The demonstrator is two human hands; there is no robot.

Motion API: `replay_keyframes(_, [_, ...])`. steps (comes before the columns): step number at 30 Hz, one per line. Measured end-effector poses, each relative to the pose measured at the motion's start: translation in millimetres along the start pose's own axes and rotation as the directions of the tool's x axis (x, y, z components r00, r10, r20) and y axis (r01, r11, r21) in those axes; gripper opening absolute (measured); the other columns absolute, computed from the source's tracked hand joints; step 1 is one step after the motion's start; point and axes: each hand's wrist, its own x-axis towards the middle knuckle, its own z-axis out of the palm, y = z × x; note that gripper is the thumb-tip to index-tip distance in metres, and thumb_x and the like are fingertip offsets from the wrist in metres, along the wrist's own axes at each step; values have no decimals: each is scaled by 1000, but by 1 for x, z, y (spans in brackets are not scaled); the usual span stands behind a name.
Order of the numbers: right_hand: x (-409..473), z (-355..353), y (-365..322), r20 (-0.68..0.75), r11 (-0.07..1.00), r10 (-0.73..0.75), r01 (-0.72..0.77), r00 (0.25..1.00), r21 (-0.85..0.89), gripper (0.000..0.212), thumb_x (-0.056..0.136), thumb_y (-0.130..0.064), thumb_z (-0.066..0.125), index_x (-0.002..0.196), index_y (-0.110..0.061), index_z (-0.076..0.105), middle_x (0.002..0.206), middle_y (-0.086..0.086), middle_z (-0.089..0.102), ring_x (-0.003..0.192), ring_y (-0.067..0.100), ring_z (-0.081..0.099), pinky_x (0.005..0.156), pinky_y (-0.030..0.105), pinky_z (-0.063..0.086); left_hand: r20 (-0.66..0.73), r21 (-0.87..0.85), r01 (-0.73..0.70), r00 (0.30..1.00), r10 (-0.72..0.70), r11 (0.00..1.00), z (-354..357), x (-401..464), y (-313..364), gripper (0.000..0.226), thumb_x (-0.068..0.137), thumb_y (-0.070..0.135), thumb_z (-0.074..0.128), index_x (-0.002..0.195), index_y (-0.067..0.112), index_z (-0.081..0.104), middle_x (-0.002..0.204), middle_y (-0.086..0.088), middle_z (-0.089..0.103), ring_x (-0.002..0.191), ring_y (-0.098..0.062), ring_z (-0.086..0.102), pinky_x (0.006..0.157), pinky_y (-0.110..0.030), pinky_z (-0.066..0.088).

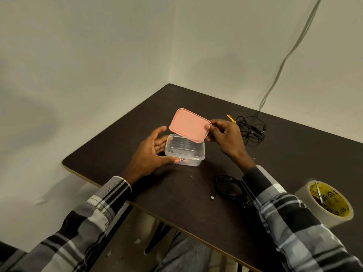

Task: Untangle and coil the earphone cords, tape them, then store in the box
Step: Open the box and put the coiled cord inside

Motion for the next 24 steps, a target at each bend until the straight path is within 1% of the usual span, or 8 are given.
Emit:
replay_keyframes(4, [14,11,11,-34,994,101,-103,994,-35,18,97,-13,62,107,-4,74,81,15,75,58,18,66,64,37,62,4,-1,-11,1000,11,1000,0,-1,0,110,56,25,92,148,28,31,148,-5,49,133,-14,51,108,-37,44])
replay_keyframes(7, [18,20,18,-3,983,153,-153,988,-106,15,95,-15,65,102,-6,76,78,7,74,56,11,64,58,27,57,5,2,-10,1000,10,1000,0,-1,-1,108,60,21,92,149,27,31,150,-5,47,134,-15,49,109,-37,44])
replay_keyframes(11, [18,24,25,-44,962,168,-174,985,-210,11,90,-17,72,91,-7,77,73,5,73,46,-4,58,51,12,46,7,11,-10,1000,10,1000,-1,0,-2,107,61,21,92,149,27,31,151,-5,45,136,-16,48,108,-38,44])
replay_keyframes(16, [10,10,20,-91,936,174,-193,981,-296,17,87,-29,75,80,-13,76,63,1,72,52,9,67,65,36,61,19,23,-20,1000,20,1000,-1,0,-2,111,56,29,92,149,27,31,151,-4,46,136,-16,47,110,-38,43])
replay_keyframes(20, [-16,-20,1,-85,909,158,-179,984,-376,15,87,-27,74,77,-15,74,62,1,71,55,13,69,71,42,61,68,-6,-8,998,8,1000,-4,-4,-3,121,50,34,93,153,24,29,154,1,42,138,-8,42,114,-33,38])
replay_keyframes(22, [-40,-41,-10,-78,884,174,-190,982,-427,14,87,-26,75,77,-16,74,63,-1,71,55,11,69,71,39,61,1,64,-91,996,91,994,-1,-13,5,110,57,34,91,151,20,35,153,6,41,138,-4,40,113,-26,36])
replay_keyframes(23, [-52,-49,-14,-82,874,187,-204,979,-442,13,86,-26,75,76,-18,73,63,-2,71,54,10,69,70,37,61,-66,164,-220,970,233,962,0,-19,10,94,66,31,89,146,17,44,149,6,46,136,-4,43,110,-23,38])
replay_keyframes(24, [-65,-57,-16,-93,866,198,-218,976,-449,13,86,-26,75,76,-19,73,63,-4,71,54,9,69,69,37,61,-114,301,-396,889,445,868,3,-25,15,72,74,25,85,138,11,54,141,2,54,131,-6,50,106,-21,43])
